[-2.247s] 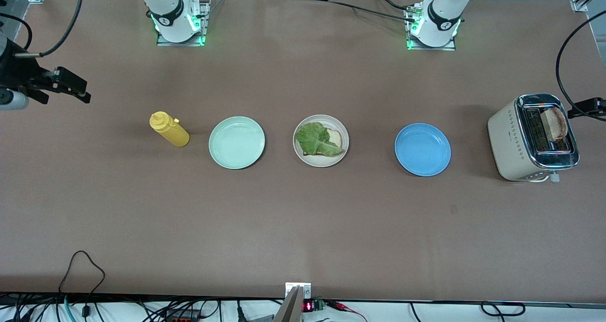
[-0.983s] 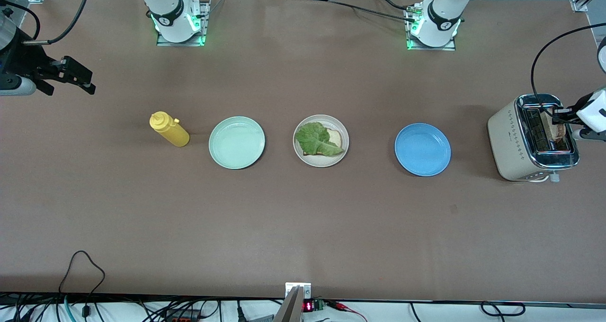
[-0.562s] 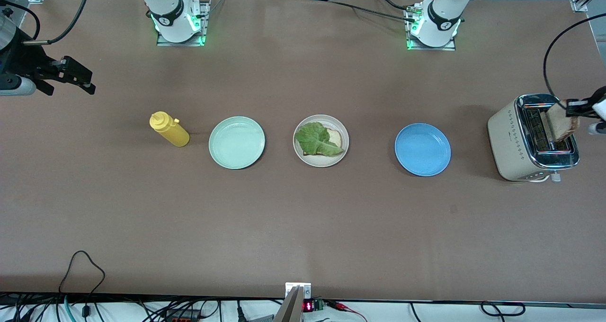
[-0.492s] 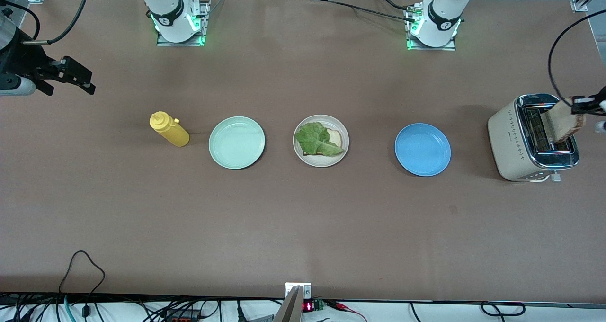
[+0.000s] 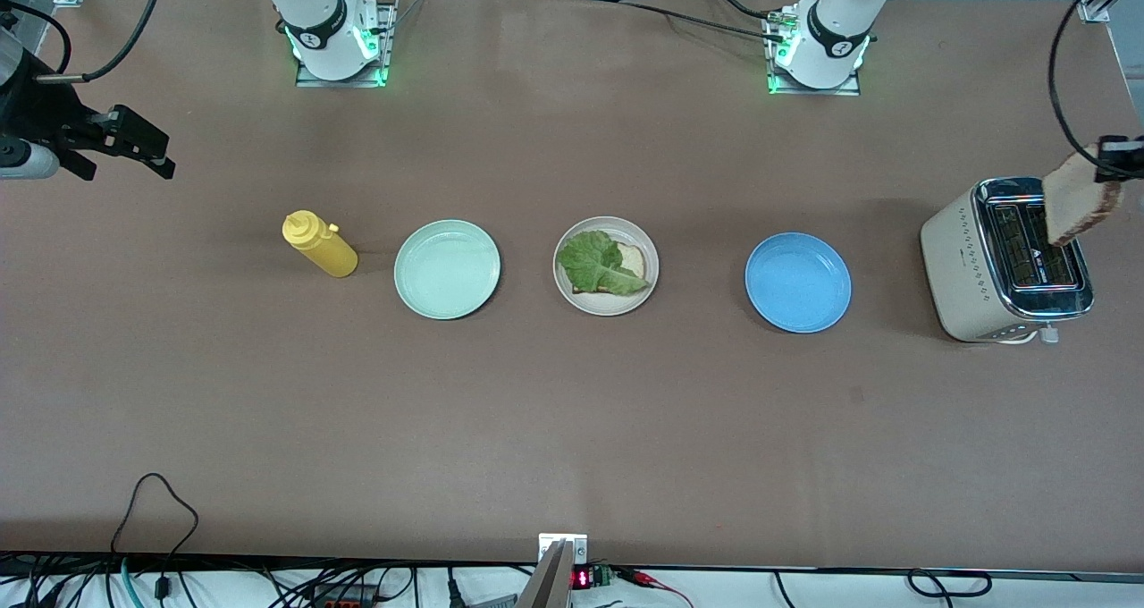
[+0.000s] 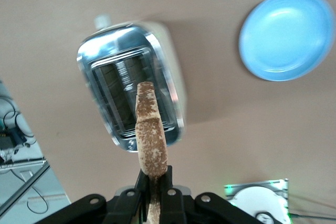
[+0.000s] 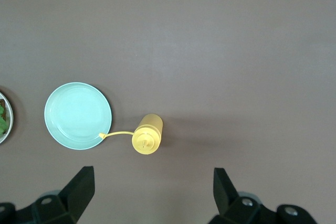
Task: Make sandwich in beige plate with both arms
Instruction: 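Lift the bread slice out and carry it over the beige plate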
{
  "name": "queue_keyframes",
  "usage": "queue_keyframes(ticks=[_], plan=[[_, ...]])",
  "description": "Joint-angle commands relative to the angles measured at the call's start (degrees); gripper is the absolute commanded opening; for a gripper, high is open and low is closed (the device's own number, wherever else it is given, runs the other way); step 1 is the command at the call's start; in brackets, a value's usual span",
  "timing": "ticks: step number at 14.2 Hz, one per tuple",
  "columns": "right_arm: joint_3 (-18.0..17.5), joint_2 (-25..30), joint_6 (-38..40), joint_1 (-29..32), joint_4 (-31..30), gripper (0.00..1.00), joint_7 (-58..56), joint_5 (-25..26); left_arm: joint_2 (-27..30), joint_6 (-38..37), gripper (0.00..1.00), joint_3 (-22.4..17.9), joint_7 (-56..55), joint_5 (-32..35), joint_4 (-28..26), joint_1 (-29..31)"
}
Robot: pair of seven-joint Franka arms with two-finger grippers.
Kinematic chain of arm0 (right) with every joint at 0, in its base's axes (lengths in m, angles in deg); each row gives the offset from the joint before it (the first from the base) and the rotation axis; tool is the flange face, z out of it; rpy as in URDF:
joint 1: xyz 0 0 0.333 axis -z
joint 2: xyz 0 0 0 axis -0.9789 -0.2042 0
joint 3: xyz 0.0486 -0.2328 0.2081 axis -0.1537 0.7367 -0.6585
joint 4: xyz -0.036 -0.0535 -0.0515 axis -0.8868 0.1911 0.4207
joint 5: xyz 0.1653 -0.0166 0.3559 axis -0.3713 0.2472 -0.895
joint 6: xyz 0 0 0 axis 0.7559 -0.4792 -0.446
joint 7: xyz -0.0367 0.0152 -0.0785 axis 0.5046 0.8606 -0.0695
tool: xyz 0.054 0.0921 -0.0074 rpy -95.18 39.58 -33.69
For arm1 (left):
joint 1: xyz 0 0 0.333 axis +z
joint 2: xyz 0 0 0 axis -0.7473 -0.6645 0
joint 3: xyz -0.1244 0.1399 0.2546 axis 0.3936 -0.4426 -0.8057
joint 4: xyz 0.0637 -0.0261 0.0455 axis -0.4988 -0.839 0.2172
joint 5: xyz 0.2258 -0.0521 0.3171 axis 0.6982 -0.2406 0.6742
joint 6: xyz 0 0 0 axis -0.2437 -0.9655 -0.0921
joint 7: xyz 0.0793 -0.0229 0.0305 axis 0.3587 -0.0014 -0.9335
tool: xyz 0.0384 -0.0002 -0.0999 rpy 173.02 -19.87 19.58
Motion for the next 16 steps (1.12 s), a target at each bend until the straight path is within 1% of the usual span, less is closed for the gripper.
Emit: queue_keyframes(ticks=[1,3,4,6,8,10,14,15,16], plan=[[-0.81,-0.37,0.07,0.93,1.68,1.00,-0.57,0.01,-1.55,-2.82,0.00,6.04,-5.74,-8.45,3.06,-0.07],[-0.81,-0.72,0.33,1.01,2.12,1.00,-0.57,0.01,-2.95,-2.65,0.00,10.43,-13.91,-15.15,3.06,-1.29],[-0.72,-0.72,0.42,1.01,2.21,1.00,-0.66,0.01,-3.74,-2.39,0.00,11.84,-17.51,-19.36,3.14,-1.91],[-0.46,-0.72,0.42,1.10,2.12,1.00,-0.57,-0.08,-5.49,-0.73,0.00,12.39,-22.10,-29.20,3.15,-4.19],[-0.37,-0.63,0.42,1.10,2.21,1.00,-0.57,-0.08,-7.43,5.66,0.00,12.39,-24.48,-36.50,2.80,-6.04],[-0.29,-0.46,0.60,1.10,2.12,1.00,-0.66,-0.08,-9.80,10.07,0.00,12.56,-26.06,-43.80,2.18,-8.93],[-0.37,-0.28,0.95,1.10,2.21,1.00,-0.57,0.01,-16.04,21.32,0.00,12.65,-25.02,-51.90,2.00,-12.72],[-0.29,-0.28,0.95,1.10,2.21,1.00,-0.57,0.01,-16.84,23.78,0.00,12.56,-23.97,-52.70,1.57,-13.86],[-0.28,-0.28,0.95,1.19,2.21,1.00,-0.66,0.01,-16.84,26.16,0.00,12.65,-22.22,-52.88,-0.61,-14.74]])
